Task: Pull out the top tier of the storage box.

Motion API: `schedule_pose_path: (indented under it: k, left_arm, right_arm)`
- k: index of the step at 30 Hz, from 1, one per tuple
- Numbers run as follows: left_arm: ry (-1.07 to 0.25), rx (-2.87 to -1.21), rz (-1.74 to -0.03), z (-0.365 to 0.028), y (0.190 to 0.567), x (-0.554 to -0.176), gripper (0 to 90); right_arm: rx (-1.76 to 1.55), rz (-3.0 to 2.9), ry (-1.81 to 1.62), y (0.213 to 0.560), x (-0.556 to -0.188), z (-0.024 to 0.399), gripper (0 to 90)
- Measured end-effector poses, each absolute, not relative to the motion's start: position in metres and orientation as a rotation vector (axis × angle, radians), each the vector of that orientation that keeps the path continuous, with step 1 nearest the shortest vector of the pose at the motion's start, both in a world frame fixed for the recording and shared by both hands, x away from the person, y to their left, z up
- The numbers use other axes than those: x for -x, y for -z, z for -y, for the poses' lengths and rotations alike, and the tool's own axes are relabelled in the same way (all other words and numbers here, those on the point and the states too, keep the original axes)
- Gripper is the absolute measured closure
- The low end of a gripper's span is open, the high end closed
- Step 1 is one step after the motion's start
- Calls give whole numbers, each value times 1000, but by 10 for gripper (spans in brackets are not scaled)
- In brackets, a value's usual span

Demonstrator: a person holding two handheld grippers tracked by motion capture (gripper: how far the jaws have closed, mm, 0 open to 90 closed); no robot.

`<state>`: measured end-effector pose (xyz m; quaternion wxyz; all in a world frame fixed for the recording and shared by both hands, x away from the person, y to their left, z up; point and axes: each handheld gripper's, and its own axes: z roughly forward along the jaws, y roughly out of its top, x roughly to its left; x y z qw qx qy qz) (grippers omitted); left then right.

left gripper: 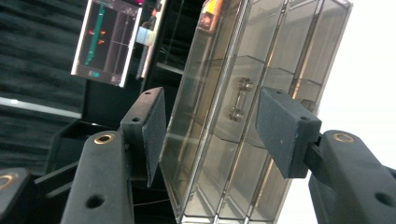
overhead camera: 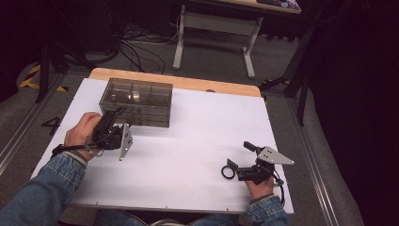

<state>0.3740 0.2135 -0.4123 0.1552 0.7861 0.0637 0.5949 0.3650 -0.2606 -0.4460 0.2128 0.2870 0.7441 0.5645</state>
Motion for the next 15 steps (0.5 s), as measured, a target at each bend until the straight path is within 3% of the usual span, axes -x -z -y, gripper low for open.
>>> schedule_pose_path:
  k: [15]
  left_arm:
    - [-1823, -2275, -137, -208, 426, -380, 446]
  right_arm:
    - [-796, -2066, -1567, 446, -365, 261, 12]
